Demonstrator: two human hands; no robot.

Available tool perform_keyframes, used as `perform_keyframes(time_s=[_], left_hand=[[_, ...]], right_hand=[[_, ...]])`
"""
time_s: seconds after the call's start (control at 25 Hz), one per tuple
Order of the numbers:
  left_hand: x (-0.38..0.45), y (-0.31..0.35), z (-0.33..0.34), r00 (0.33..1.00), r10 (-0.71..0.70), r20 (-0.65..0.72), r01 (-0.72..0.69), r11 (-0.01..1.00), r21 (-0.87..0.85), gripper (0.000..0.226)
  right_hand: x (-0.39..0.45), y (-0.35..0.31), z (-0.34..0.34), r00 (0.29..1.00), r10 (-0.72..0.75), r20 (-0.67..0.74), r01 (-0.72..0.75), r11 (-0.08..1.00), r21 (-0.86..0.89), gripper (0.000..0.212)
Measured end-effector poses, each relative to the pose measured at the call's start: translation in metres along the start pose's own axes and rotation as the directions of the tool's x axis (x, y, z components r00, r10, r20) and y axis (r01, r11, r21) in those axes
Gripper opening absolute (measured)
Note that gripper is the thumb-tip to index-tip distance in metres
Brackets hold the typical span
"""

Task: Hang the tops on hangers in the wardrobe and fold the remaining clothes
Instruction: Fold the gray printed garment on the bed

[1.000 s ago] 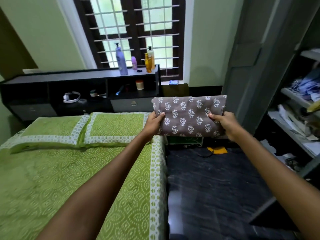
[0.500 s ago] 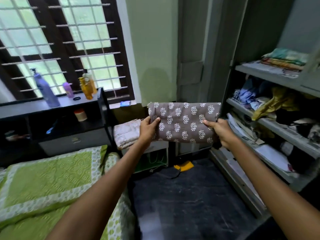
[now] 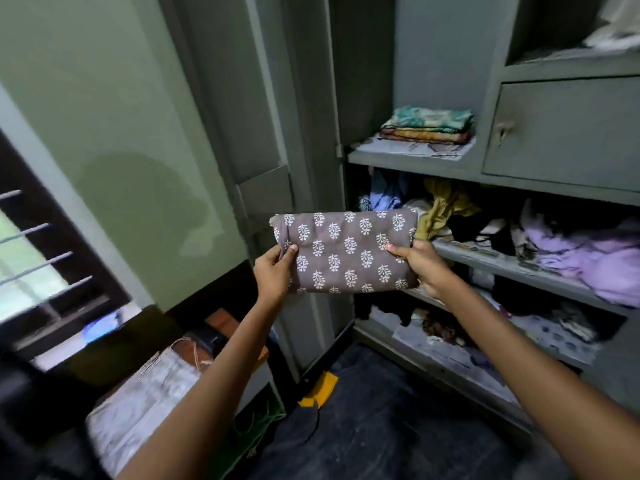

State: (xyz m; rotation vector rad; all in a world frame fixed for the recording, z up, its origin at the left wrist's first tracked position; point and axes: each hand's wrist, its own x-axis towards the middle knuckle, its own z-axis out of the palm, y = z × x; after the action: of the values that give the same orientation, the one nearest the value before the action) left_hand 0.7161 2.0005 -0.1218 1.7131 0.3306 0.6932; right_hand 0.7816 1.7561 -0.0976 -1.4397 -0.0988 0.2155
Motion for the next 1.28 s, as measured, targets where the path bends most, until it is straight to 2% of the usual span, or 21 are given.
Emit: perform_keyframes(time_s=[0.12, 0.36, 0.44, 0.72, 0.8, 0.92, 1.12, 1.28], left_hand=[[0.035, -0.004, 0.039, 0.996, 0.010, 0.087, -0.005, 0.998, -0.055, 0.035], [0.141, -0.011, 0.137, 0.984, 0.044, 0.174, -0.031, 0.997, -0.078, 0.031], [0.185, -0.013, 0.176, 0.979, 0.082, 0.188, -0.071, 0.995, -0.065, 0.034], [0.331, 0.009, 0.297, 0.971, 0.131, 0.198, -0.111, 0.988, -0.109, 0.023], [0.361, 0.007, 0.322, 0.975, 0.125, 0.182, -0.107, 0.988, -0.109, 0.022], [0.414, 0.008, 0.365, 0.973, 0.122, 0.197, -0.102, 0.989, -0.108, 0.018], [0.507, 0.026, 0.442, 0.956, 0.146, 0.255, -0.129, 0.988, -0.081, 0.029], [0.574, 0.041, 0.500, 0.943, 0.141, 0.301, -0.135, 0.990, -0.041, 0.022]], right_hand=[[0.038, -0.004, -0.017, 0.997, 0.005, -0.072, -0.005, 1.000, 0.003, 0.016], [0.148, -0.022, -0.059, 0.981, -0.055, -0.184, 0.053, 0.998, -0.012, 0.018], [0.193, -0.032, -0.075, 0.974, -0.086, -0.208, 0.083, 0.996, -0.019, 0.019], [0.347, -0.074, -0.111, 0.943, -0.150, -0.297, 0.161, 0.987, 0.013, 0.027], [0.378, -0.084, -0.115, 0.928, -0.169, -0.332, 0.176, 0.984, -0.009, 0.024], [0.434, -0.100, -0.123, 0.881, -0.218, -0.421, 0.212, 0.975, -0.061, 0.022], [0.524, -0.132, -0.139, 0.714, -0.328, -0.619, 0.213, 0.943, -0.254, 0.016], [0.586, -0.162, -0.157, 0.636, -0.304, -0.710, 0.184, 0.952, -0.243, 0.014]])
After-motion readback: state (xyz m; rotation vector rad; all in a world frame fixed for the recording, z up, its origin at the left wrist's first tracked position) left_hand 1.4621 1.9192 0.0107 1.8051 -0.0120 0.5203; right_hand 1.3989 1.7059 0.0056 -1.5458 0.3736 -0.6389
